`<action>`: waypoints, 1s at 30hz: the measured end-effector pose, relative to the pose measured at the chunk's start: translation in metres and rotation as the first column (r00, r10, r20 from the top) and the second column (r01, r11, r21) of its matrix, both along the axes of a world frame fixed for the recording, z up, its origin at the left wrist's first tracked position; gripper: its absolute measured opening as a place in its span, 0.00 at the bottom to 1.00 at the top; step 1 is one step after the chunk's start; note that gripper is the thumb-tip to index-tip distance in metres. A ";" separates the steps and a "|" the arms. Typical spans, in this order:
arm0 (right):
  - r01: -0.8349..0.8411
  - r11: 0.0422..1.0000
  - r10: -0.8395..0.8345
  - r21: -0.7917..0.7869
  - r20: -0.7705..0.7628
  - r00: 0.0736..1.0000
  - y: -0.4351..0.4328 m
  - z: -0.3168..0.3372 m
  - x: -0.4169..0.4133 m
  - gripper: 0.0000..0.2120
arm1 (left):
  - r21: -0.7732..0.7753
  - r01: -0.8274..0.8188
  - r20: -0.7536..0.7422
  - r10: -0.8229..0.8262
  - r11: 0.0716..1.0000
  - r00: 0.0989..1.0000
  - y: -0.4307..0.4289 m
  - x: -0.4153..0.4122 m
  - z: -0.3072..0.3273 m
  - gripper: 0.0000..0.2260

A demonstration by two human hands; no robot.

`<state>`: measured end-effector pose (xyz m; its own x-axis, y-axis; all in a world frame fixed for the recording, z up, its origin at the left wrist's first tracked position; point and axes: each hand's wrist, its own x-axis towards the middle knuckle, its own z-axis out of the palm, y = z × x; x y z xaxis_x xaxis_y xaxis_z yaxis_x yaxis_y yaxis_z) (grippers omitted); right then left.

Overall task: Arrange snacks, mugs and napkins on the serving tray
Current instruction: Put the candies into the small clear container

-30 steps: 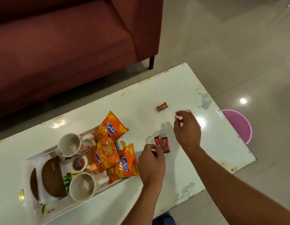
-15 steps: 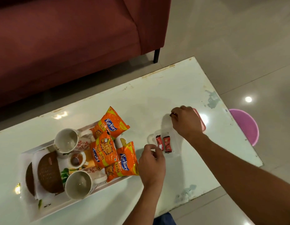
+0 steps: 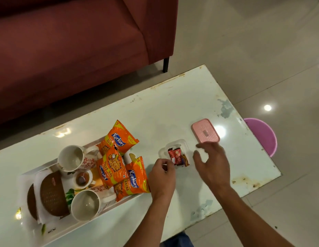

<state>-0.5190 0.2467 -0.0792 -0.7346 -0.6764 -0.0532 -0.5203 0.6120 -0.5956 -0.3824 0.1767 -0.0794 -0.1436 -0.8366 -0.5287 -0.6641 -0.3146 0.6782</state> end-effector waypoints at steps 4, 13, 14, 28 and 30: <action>0.181 0.973 -0.179 0.140 -0.026 0.984 -0.027 -0.022 -0.049 0.24 | 0.034 -0.030 -0.051 0.032 0.999 0.998 -0.001 -0.001 -0.004 0.04; 0.112 0.967 -0.113 0.231 -0.006 0.994 -0.025 -0.008 -0.052 0.32 | 0.169 -0.096 -0.098 0.114 0.981 0.989 0.000 -0.004 -0.003 0.05; 0.129 0.978 -0.129 0.166 -0.011 0.992 -0.017 -0.001 -0.041 0.30 | 0.187 -0.103 -0.106 0.124 0.977 0.987 -0.001 -0.005 -0.002 0.06; -0.031 0.980 0.045 0.199 -0.067 0.997 -0.017 0.004 0.046 0.29 | 0.153 -0.110 -0.226 0.143 0.982 0.964 -0.036 -0.024 0.005 0.18; -0.023 0.980 0.034 0.198 -0.052 0.998 -0.019 0.001 0.047 0.30 | 0.126 -0.064 -0.192 0.088 0.990 0.977 -0.039 -0.024 0.003 0.17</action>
